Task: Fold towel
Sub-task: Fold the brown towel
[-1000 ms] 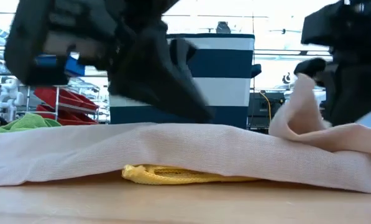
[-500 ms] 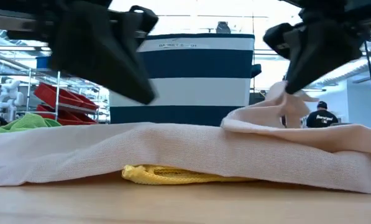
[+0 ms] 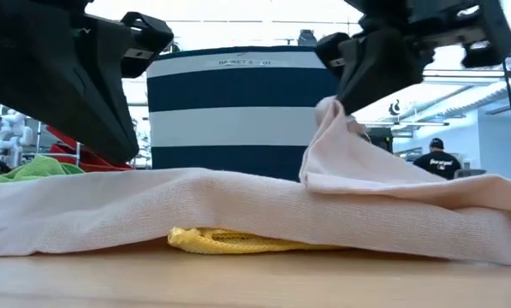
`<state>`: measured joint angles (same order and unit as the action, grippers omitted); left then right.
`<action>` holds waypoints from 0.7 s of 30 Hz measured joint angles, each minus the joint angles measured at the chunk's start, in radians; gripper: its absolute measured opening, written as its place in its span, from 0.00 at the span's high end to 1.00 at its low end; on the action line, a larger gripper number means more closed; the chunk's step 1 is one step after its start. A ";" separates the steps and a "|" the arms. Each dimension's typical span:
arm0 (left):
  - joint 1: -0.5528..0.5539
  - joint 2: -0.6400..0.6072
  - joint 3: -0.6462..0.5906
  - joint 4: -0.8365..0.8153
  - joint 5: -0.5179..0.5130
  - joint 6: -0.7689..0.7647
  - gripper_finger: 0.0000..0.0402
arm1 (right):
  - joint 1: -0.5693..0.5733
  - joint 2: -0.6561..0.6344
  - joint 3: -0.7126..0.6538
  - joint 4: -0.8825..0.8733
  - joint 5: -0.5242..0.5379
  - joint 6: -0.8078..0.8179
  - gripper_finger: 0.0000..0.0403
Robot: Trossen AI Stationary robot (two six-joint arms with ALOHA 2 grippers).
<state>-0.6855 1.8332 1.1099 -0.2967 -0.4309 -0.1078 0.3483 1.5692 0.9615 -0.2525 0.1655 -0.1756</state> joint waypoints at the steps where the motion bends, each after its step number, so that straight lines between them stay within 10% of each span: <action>1: 0.000 0.000 0.000 -0.001 0.000 -0.006 0.94 | -0.009 0.011 0.000 0.011 -0.017 -0.017 1.00; 11: 0.004 0.000 0.000 0.002 -0.003 -0.062 0.94 | -0.074 0.173 0.000 0.042 0.010 -0.064 0.97; 21: 0.020 0.000 0.000 0.007 -0.011 -0.078 0.94 | -0.074 0.146 0.002 0.150 0.017 -0.170 0.69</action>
<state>-0.6654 1.8332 1.1103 -0.2897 -0.4423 -0.1856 0.2741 1.7149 0.9630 -0.1021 0.1821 -0.3454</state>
